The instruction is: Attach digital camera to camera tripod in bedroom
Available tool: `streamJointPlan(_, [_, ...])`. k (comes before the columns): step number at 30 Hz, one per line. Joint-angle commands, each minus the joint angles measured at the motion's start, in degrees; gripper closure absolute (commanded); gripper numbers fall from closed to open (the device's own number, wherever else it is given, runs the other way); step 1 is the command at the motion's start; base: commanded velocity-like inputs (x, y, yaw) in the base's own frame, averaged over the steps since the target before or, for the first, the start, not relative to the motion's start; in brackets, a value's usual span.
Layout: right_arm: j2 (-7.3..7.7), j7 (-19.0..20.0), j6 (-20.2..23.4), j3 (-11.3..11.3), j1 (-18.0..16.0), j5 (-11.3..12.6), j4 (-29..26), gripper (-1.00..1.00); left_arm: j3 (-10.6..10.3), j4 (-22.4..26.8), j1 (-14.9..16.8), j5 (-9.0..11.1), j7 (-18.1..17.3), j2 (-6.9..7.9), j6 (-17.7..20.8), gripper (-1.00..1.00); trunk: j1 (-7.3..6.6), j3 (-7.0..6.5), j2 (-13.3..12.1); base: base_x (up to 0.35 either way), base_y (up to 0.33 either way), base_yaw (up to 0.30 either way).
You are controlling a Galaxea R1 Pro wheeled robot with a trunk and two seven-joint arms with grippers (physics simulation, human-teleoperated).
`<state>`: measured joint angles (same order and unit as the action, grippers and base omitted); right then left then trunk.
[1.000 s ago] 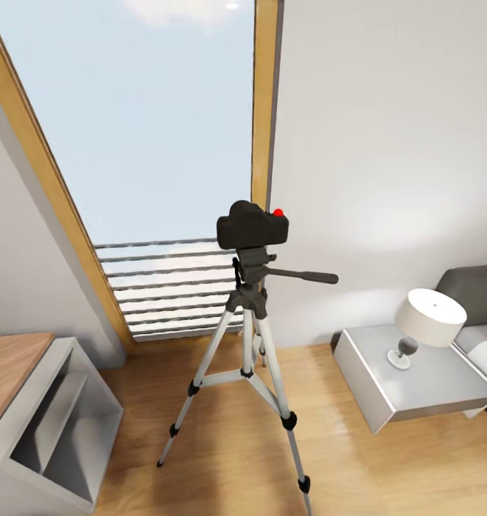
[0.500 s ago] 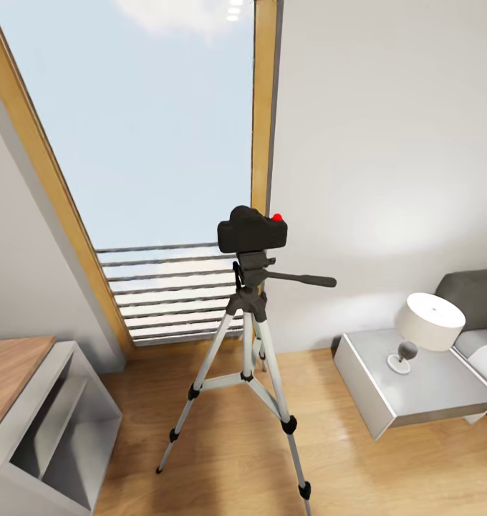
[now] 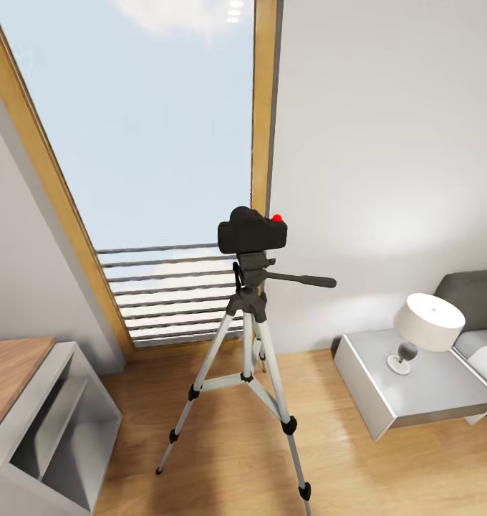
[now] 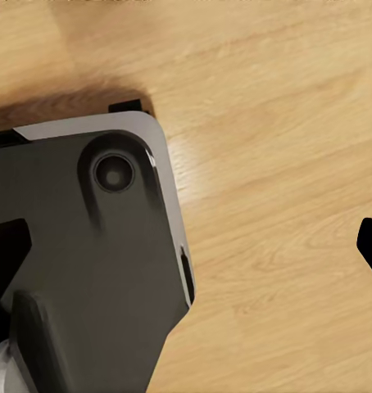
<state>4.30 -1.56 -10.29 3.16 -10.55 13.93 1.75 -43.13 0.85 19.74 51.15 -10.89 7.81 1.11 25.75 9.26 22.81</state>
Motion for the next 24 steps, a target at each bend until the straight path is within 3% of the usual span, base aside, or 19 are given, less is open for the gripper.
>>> streamJointPlan(1, [0.00,0.04,-0.39,0.35,-0.09,0.41,0.18,-1.00,-0.46,0.03,0.04,0.61,-0.18,0.04,0.12,-1.00,0.03,0.11,0.11,0.000,0.000,0.000])
streamJointPlan(24, [-0.08,-0.11,-0.87,0.27,-0.09,0.46,0.18,-1.00,-0.42,0.03,0.04,0.83,-0.18,0.10,0.12,-1.00,0.03,-0.66,0.11,0.000,0.000,0.000])
